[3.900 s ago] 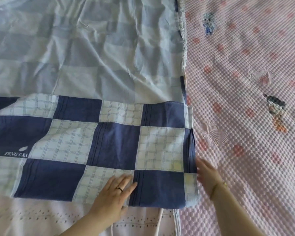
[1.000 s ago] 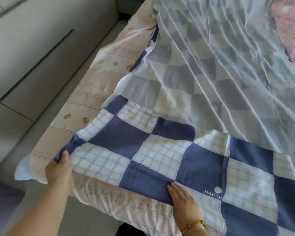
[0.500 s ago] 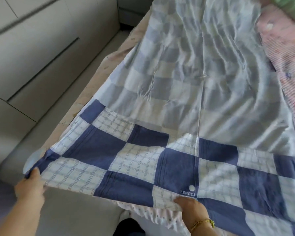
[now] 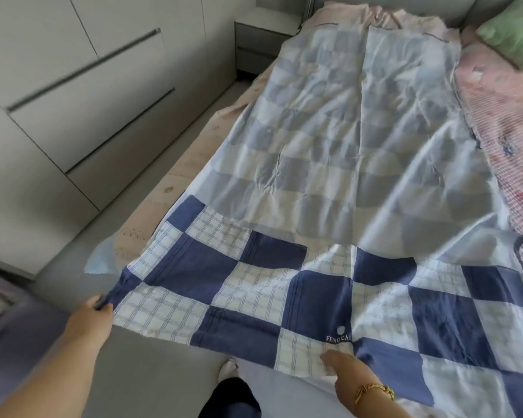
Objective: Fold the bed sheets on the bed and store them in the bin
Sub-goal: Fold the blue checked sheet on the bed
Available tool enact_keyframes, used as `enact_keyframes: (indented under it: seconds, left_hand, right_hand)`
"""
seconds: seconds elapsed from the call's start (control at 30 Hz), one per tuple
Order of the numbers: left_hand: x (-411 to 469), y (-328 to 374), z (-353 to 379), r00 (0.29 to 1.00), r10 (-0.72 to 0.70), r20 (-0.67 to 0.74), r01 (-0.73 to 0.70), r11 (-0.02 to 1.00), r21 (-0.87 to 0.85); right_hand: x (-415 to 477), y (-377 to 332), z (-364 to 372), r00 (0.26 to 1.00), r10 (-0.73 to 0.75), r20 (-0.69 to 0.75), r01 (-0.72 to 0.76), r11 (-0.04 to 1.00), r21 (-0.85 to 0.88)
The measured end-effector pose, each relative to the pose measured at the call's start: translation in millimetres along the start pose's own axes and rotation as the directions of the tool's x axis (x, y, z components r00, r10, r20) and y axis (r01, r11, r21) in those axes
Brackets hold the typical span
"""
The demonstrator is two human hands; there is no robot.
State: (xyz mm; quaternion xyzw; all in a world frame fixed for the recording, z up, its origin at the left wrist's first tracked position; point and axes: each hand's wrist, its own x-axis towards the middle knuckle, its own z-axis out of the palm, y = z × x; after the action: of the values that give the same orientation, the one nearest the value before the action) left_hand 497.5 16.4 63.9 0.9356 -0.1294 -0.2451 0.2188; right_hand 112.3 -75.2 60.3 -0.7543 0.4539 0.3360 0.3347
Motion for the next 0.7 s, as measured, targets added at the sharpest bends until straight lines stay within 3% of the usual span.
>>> enact_keyframes:
  seconds: [0.03,0.13,0.27,0.4,0.57,0.7]
  left_hand:
    - [-2.3,2.3,1.0,1.000,0.015,0.018,-0.016,0.996,0.091]
    - [-5.9,15.7,11.1,0.987,0.119,0.108,-0.144,0.951,0.273]
    - [11.0,52.0,40.8,0.908,0.317,0.275,-0.392,0.875,0.285]
    - [54.0,105.2,73.6,0.783,0.465,0.414,-0.614,0.684,0.393]
    - [115.6,160.1,106.4,0.620,0.569,0.541,-0.784,0.428,0.449]
    - [162.1,184.4,132.9,0.600,0.527,0.601,-0.795,0.317,0.517]
  right_hand:
    - [0.5,-4.3,-3.2,0.992,0.044,-0.120,-0.040,0.999,0.033]
    - [-6.1,-14.7,1.5,0.993,0.052,-0.102,-0.051,0.999,0.016]
    - [18.8,-27.2,-14.6,0.988,0.073,-0.134,-0.058,0.992,0.113]
    - [69.5,-37.8,-51.1,0.973,0.123,-0.194,-0.091,0.981,0.169]
    - [131.7,-55.1,-74.5,0.974,0.169,-0.149,-0.125,0.956,0.265]
    - [156.8,-60.0,-67.5,0.971,0.221,-0.087,-0.188,0.940,0.285]
